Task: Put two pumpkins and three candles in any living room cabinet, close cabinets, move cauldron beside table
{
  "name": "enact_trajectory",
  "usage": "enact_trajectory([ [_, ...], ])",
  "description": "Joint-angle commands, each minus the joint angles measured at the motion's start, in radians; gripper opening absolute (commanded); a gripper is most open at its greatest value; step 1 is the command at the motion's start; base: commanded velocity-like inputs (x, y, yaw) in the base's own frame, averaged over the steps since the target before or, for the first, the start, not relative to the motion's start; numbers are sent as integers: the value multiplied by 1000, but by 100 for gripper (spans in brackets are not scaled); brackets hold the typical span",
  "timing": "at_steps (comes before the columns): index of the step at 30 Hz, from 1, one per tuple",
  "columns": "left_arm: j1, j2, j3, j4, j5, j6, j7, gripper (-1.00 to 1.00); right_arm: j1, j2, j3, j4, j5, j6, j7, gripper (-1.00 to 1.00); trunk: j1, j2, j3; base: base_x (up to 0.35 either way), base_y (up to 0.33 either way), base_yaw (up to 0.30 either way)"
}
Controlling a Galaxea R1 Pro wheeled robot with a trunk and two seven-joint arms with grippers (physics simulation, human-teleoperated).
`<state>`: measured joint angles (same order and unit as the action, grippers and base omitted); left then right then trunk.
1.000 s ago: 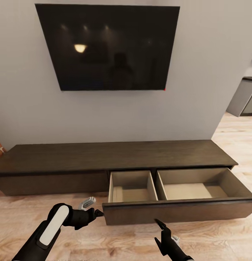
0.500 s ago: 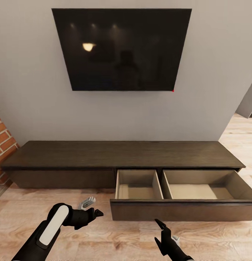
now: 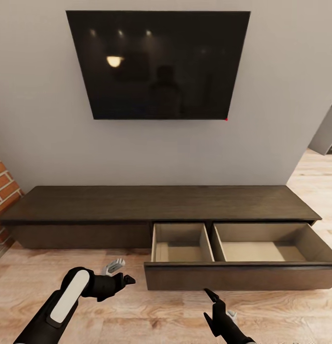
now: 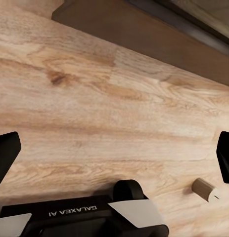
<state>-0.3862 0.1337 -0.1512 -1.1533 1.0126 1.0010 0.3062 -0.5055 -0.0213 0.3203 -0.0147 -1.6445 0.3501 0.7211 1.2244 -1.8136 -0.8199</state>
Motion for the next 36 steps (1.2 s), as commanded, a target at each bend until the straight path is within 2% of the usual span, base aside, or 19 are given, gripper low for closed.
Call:
enact_trajectory([
  [1,0,2,-2,-1,11,1,10,100,-1,0,6,1,-11,7,2,100,0,0,-1,-6,0,-176],
  [16,-1,6,-3,-6,11,0,10,100,-1,-2,6,1,-11,7,1,100,0,0,-8,-195,61,-253],
  [36,-1,6,-5,-8,10,0,10,100,-1,-2,6,1,-11,7,1,100,0,0,-18,-48,35,-266],
])
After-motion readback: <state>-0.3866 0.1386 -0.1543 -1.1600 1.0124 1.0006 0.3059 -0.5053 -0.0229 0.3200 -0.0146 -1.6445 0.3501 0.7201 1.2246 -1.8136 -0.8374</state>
